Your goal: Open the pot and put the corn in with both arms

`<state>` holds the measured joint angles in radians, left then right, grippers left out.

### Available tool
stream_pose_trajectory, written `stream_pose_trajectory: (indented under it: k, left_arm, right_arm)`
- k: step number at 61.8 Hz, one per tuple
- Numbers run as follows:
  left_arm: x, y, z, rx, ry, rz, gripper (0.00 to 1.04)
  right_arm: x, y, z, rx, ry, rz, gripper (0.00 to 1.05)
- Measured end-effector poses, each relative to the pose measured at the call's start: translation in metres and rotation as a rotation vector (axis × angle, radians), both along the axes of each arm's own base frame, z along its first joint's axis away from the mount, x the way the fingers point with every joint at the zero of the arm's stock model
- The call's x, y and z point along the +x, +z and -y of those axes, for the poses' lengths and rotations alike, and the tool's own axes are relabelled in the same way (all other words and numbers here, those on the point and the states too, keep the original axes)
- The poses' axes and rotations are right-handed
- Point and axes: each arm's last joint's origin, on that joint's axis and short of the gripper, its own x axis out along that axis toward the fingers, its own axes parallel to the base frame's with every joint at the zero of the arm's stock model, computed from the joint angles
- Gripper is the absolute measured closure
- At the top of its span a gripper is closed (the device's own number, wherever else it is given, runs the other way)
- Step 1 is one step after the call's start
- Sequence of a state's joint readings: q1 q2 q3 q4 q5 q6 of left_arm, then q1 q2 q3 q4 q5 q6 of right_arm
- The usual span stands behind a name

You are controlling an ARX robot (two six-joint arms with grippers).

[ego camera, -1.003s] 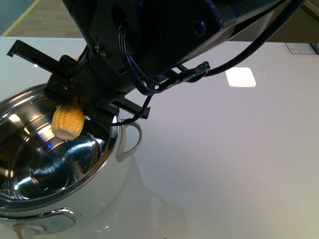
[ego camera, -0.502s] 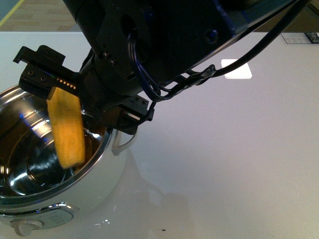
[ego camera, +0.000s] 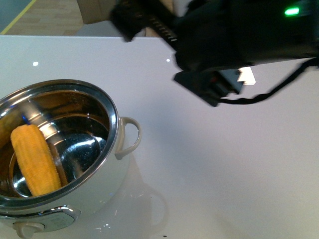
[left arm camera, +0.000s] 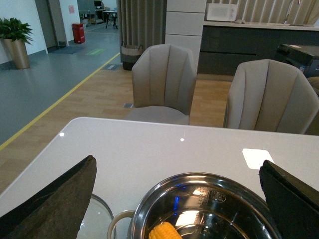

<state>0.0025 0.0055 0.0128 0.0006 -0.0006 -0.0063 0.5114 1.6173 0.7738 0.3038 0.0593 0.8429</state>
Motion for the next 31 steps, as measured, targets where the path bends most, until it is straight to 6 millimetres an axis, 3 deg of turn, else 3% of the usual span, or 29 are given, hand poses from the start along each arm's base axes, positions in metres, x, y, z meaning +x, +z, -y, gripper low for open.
stream_pose_trajectory:
  k: [5, 12, 25, 31]
  left_arm:
    - [0.0, 0.0, 0.0, 0.0, 0.0, 0.0, 0.07]
    - [0.0, 0.0, 0.0, 0.0, 0.0, 0.0, 0.07]
    - [0.0, 0.0, 0.0, 0.0, 0.0, 0.0, 0.07]
    - [0.0, 0.0, 0.0, 0.0, 0.0, 0.0, 0.07]
  right_arm:
    - [-0.014, 0.008, 0.035, -0.09, -0.095, 0.038, 0.09]
    - [-0.035, 0.018, 0.067, -0.207, -0.158, 0.083, 0.09]
    - [-0.084, 0.027, 0.105, -0.413, -0.178, 0.123, 0.1]
    - [-0.098, 0.022, 0.115, -0.482, -0.193, 0.413, 0.24]
